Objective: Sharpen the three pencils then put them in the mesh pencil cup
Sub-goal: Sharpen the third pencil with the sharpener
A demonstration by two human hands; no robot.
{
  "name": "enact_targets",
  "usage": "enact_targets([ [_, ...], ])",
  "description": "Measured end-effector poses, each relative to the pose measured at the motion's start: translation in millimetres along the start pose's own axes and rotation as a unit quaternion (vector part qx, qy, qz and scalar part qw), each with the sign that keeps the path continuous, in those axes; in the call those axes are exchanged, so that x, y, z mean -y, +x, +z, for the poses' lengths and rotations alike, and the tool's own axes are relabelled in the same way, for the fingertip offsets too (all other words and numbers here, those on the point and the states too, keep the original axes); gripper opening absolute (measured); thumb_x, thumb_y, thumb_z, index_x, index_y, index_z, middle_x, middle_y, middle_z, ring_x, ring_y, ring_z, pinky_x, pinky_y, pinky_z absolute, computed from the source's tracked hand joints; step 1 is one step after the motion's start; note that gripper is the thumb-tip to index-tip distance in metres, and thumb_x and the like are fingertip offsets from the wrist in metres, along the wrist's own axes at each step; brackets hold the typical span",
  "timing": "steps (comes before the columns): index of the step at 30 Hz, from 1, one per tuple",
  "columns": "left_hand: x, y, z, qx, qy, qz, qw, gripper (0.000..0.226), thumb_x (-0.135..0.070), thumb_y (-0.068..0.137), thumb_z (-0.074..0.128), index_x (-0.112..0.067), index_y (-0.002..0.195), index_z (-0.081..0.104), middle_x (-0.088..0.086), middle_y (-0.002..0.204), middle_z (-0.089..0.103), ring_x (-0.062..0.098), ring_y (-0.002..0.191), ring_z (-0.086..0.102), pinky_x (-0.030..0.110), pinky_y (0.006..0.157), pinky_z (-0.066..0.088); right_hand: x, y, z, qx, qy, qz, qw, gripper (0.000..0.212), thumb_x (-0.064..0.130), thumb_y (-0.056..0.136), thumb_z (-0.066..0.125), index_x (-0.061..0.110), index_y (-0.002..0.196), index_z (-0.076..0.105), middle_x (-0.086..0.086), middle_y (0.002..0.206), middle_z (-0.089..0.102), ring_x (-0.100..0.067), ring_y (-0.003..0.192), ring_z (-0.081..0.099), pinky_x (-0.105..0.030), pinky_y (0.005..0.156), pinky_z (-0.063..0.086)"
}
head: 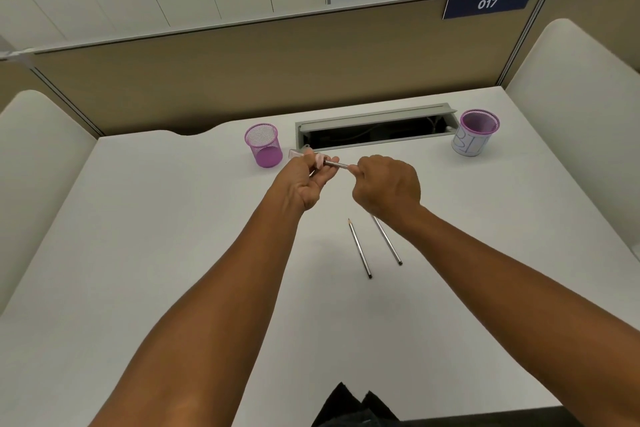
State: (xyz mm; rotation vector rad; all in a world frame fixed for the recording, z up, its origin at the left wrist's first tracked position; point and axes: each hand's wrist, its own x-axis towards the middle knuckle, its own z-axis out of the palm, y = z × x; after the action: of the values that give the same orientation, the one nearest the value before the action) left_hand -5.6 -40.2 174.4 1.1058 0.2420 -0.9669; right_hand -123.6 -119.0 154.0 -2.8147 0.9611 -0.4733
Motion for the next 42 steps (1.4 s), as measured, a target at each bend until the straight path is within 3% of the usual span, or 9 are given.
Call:
enact_targets([
  [2,-3,0,2,-0.001,0.008,0.0,1.0,0.04,-0.009,0.1,0.049,-0.002,0.138,0.044,0.022,0.107,0.06,0.035,0.1,0.065,0.045,0.094,0.051,4,12,-13,0.153,0.136,0.16,0.966,0.033,0.034,0.097,0.043,0.011,0.085,0.063,-0.004,0.077,0.051,-0.021,0.063,0.045,-0.027,0.056,0.033],
  [5,-1,-7,5,-0.012,0.014,-0.004,1.0,0.04,-0.009,0.1,0.05,-0.003,0.139,0.045,0.023,0.118,0.059,0.036,0.106,0.065,0.046,0.094,0.051,0,24,-29,0.283,0.338,0.295,0.848,0.031,0.029,0.094,0.047,0.007,0.081,0.065,-0.008,0.079,0.052,-0.017,0.058,0.04,-0.027,0.051,0.033],
  [11,-3,-15,11,-0.025,-0.027,0.011,0.999,0.042,-0.001,0.099,0.047,-0.003,0.14,0.042,0.021,0.133,0.053,0.038,0.115,0.06,0.045,0.102,0.046,0,16,-32,0.109,0.115,0.022,0.987,0.024,0.036,0.097,0.048,0.014,0.09,0.055,-0.001,0.08,0.053,-0.019,0.069,0.049,-0.03,0.06,0.035],
  [15,-3,-19,12,-0.032,-0.032,-0.001,0.999,0.037,-0.003,0.098,0.05,-0.001,0.135,0.049,0.019,0.106,0.061,0.037,0.113,0.061,0.044,0.098,0.047,-3,11,-30,-0.052,-0.073,-0.118,0.989,0.016,0.02,0.093,0.054,0.011,0.082,0.06,-0.005,0.074,0.056,-0.02,0.061,0.039,-0.032,0.058,0.026],
  [20,0,-25,16,-0.013,-0.034,0.012,0.999,0.041,-0.004,0.101,0.044,-0.003,0.142,0.042,0.021,0.11,0.056,0.035,0.106,0.061,0.046,0.102,0.046,13,19,-50,0.12,0.0,0.092,0.988,0.021,0.029,0.092,0.045,0.018,0.079,0.057,-0.002,0.078,0.057,-0.023,0.071,0.05,-0.03,0.064,0.035],
  [25,0,-30,15,-0.007,-0.028,0.023,0.999,0.041,-0.007,0.101,0.046,-0.005,0.142,0.042,0.022,0.127,0.056,0.036,0.112,0.063,0.046,0.099,0.049,8,31,-64,0.289,0.281,0.247,0.881,0.032,0.023,0.096,0.044,0.008,0.081,0.068,-0.004,0.077,0.055,-0.014,0.06,0.04,-0.024,0.052,0.032],
  [31,-7,-30,13,-0.014,-0.047,0.032,0.998,0.041,-0.003,0.1,0.044,-0.002,0.141,0.04,0.02,0.11,0.053,0.035,0.106,0.06,0.048,0.103,0.044,1,9,-53,0.094,0.05,0.026,0.994,0.027,0.039,0.097,0.045,0.015,0.089,0.054,-0.002,0.082,0.054,-0.023,0.073,0.05,-0.031,0.062,0.036],
  [37,-4,-30,11,-0.027,-0.051,0.02,0.998,0.04,-0.002,0.1,0.046,-0.003,0.14,0.045,0.019,0.116,0.055,0.033,0.098,0.061,0.047,0.1,0.045,-7,-8,-23,-0.125,-0.059,-0.135,0.981,0.018,0.017,0.088,0.063,0.007,0.074,0.06,-0.008,0.066,0.052,-0.021,0.054,0.037,-0.031,0.052,0.026],
  [42,-5,-33,14,-0.03,-0.043,0.026,0.998,0.038,-0.006,0.1,0.048,-0.003,0.138,0.044,0.022,0.119,0.055,0.035,0.105,0.064,0.047,0.098,0.048,7,-7,-31,-0.022,0.021,-0.013,0.999,0.027,0.025,0.097,0.049,0.011,0.074,0.054,-0.001,0.069,0.049,-0.02,0.062,0.043,-0.027,0.053,0.025],
])
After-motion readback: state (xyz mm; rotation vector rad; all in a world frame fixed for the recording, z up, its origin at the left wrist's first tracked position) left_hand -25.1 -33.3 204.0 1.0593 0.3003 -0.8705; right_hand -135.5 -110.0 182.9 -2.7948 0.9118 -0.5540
